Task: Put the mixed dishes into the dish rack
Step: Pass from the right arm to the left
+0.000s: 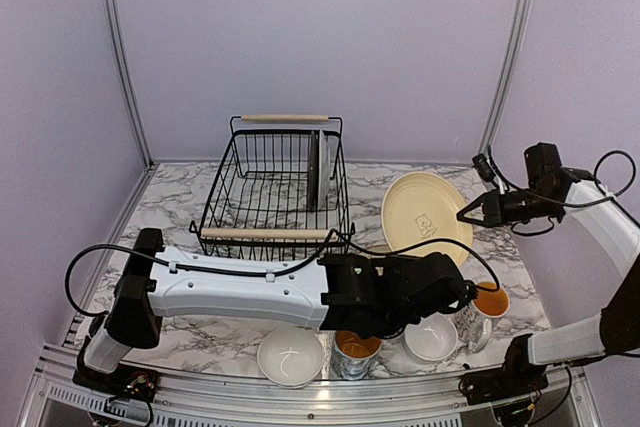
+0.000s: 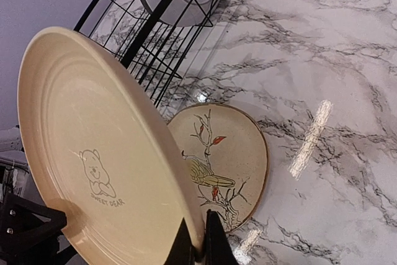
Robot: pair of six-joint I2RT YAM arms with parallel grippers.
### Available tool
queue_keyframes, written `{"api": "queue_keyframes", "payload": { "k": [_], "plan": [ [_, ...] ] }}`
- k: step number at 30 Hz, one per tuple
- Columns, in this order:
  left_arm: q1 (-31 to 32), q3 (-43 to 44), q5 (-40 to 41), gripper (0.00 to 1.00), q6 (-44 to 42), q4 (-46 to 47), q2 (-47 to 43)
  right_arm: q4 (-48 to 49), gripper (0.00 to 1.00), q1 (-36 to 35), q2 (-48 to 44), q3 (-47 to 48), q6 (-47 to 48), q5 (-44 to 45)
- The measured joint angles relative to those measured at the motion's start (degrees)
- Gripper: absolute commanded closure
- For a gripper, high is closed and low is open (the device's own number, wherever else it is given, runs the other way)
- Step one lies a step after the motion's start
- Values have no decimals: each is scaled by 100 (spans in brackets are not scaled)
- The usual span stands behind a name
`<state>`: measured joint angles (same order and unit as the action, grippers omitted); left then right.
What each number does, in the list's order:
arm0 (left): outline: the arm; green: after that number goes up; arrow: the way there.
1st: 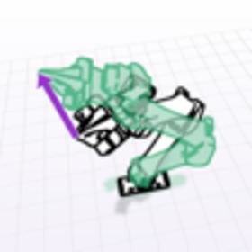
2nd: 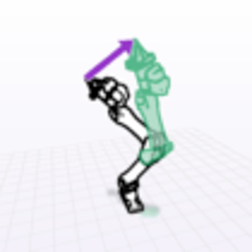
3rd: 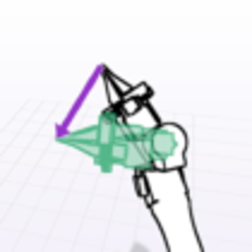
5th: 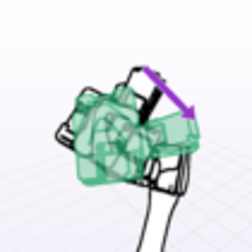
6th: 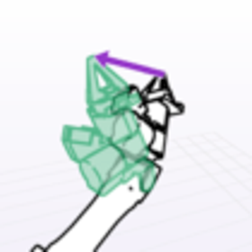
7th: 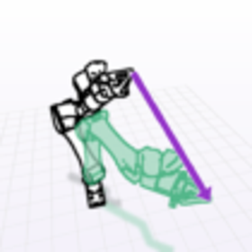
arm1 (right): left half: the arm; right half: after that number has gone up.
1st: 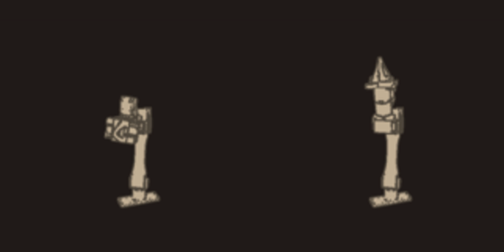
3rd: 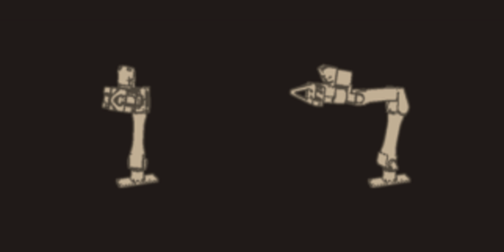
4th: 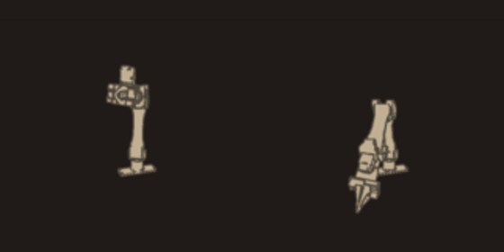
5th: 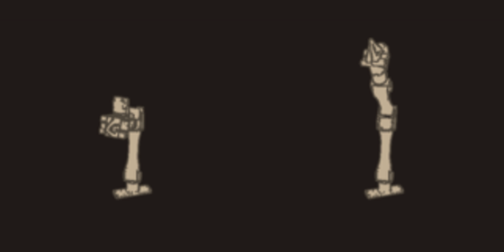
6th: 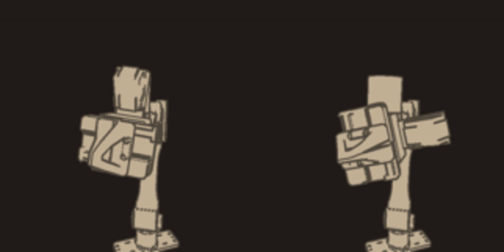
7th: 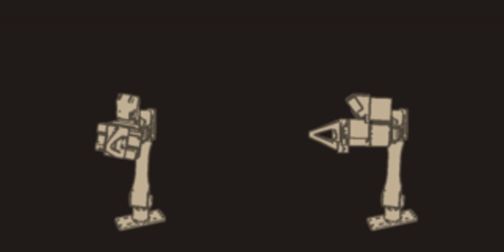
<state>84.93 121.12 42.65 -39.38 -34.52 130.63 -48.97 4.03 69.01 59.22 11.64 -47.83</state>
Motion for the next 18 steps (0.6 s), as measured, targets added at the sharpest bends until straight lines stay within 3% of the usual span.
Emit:
{"api": "queue_keyframes", "payload": {
  "k": [6, 9, 11, 14, 18],
  "plan": [
    [-2, 74, 291, 89, -417, 267, 146, -127, 95, -122, -4, 13, 35, -66],
    [0, 96, 227, 97, -787, 234, 275, -118, 89, -133, -20, 61, 39, -120],
    [22, 96, 238, 100, -855, 278, 372, -138, 75, -173, -72, 85, 57, -181],
    [26, 96, 273, 100, -914, 361, 396, -168, 45, -162, -98, 96, 48, -293],
    [11, 90, 280, 100, -997, 713, 393, -267, 37, 7, -105, 219, 153, -385]
  ]
}}
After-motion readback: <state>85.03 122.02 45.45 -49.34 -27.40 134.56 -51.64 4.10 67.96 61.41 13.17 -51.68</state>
